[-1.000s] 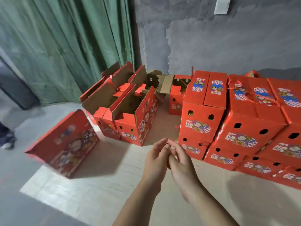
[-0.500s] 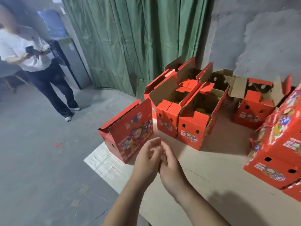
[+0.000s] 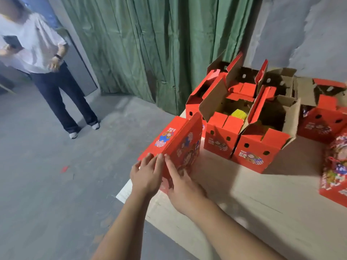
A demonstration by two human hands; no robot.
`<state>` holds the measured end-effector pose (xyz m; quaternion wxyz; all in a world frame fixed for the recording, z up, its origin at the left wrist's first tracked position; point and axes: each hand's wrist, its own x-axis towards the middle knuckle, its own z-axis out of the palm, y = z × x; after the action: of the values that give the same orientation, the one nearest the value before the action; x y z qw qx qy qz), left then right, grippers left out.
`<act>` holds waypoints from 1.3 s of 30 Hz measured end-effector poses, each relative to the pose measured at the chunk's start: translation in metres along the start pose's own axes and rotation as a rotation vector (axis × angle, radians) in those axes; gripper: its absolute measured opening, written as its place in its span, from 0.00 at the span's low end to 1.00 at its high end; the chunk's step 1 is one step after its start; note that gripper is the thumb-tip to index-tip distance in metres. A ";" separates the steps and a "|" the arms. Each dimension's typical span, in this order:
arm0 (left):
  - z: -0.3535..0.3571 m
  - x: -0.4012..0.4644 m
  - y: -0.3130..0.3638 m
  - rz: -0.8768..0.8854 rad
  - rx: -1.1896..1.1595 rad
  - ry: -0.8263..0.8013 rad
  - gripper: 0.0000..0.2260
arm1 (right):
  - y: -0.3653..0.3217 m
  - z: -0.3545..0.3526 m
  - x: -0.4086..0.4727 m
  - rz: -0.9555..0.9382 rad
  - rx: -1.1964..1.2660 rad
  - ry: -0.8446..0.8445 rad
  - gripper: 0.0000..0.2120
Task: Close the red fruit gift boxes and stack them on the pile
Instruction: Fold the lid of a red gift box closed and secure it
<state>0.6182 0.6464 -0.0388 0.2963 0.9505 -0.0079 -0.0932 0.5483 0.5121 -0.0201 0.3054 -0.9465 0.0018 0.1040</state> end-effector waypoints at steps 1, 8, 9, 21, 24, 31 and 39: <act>0.001 0.002 -0.005 -0.014 -0.004 0.027 0.37 | 0.000 0.002 0.004 0.027 -0.051 -0.003 0.43; -0.017 0.054 -0.024 0.044 -0.026 0.059 0.16 | 0.010 0.024 0.027 0.098 -0.062 -0.026 0.40; -0.019 0.061 -0.021 0.018 0.056 0.033 0.19 | 0.015 0.027 0.027 0.113 0.007 -0.015 0.39; 0.085 -0.029 0.066 -0.255 -0.156 -0.932 0.44 | 0.161 -0.039 -0.063 0.303 0.417 0.329 0.28; 0.127 -0.071 0.092 -0.188 -0.236 -1.098 0.49 | 0.203 -0.059 -0.114 0.320 0.445 0.358 0.27; 0.205 -0.142 0.180 0.050 -0.125 -1.293 0.51 | 0.300 -0.089 -0.239 0.389 0.642 0.501 0.28; 0.318 -0.288 0.293 0.030 -0.114 -1.468 0.48 | 0.401 -0.143 -0.395 0.470 0.624 0.635 0.21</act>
<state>0.2888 0.2460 -0.0801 0.2649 0.6265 -0.2125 -0.7015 0.1627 0.0791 -0.0602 0.5266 -0.7690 0.3389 -0.1287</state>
